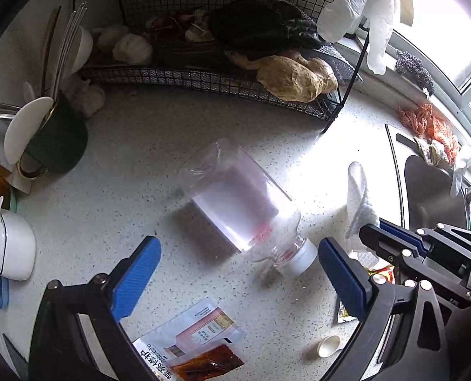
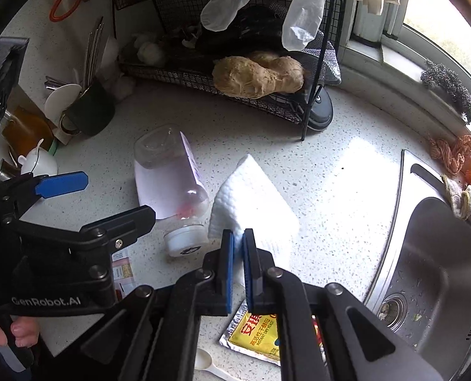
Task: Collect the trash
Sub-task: 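Grasp the clear plastic bottle with the left tool while the right tool holds the wipe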
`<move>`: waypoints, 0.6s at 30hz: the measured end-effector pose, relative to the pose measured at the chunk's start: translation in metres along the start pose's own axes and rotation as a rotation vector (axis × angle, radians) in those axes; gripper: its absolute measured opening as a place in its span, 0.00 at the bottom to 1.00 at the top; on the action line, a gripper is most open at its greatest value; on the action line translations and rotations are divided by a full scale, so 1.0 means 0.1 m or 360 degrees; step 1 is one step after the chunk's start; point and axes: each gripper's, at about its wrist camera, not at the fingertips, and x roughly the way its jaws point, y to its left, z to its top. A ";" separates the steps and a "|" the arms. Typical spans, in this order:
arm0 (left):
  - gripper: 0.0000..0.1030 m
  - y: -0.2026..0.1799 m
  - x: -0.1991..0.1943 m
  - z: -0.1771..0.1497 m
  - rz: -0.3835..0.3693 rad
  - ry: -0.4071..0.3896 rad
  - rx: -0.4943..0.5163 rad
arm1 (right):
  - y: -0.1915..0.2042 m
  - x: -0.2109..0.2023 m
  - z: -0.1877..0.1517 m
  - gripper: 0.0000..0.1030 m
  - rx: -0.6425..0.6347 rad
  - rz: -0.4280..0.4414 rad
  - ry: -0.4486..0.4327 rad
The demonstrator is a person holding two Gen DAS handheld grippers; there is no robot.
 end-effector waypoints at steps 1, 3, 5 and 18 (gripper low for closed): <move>0.96 0.00 0.03 0.03 0.0001 0.0004 0.0010 | -0.01 0.03 0.02 0.05 0.0005 -0.0006 0.0003; 0.96 0.00 0.10 0.09 0.0000 0.0014 0.0021 | -0.02 0.09 0.07 0.05 0.0011 -0.0020 0.0012; 0.96 0.01 0.18 0.15 -0.0010 0.0031 0.0025 | -0.04 0.16 0.10 0.05 0.0012 -0.0036 0.0025; 0.96 0.00 0.68 0.32 -0.0068 0.0138 -0.0001 | -0.18 0.50 0.21 0.05 0.0013 -0.0061 0.0147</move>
